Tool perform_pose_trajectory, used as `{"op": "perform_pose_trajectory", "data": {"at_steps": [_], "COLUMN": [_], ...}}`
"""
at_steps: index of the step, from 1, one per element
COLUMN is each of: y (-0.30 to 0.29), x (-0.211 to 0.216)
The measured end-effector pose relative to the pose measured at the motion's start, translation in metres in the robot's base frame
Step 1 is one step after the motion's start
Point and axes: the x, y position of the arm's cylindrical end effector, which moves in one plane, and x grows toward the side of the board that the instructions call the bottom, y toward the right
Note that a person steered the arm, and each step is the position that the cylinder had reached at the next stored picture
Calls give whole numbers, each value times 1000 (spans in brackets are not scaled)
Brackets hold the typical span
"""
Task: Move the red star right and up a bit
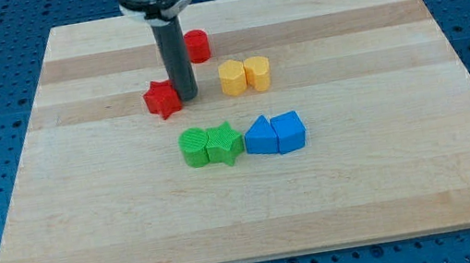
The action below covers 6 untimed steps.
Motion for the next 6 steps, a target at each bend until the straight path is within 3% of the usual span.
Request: {"op": "perform_pose_trajectory", "data": {"at_steps": [4,6], "y": [-127,-142], "x": [47,22]}}
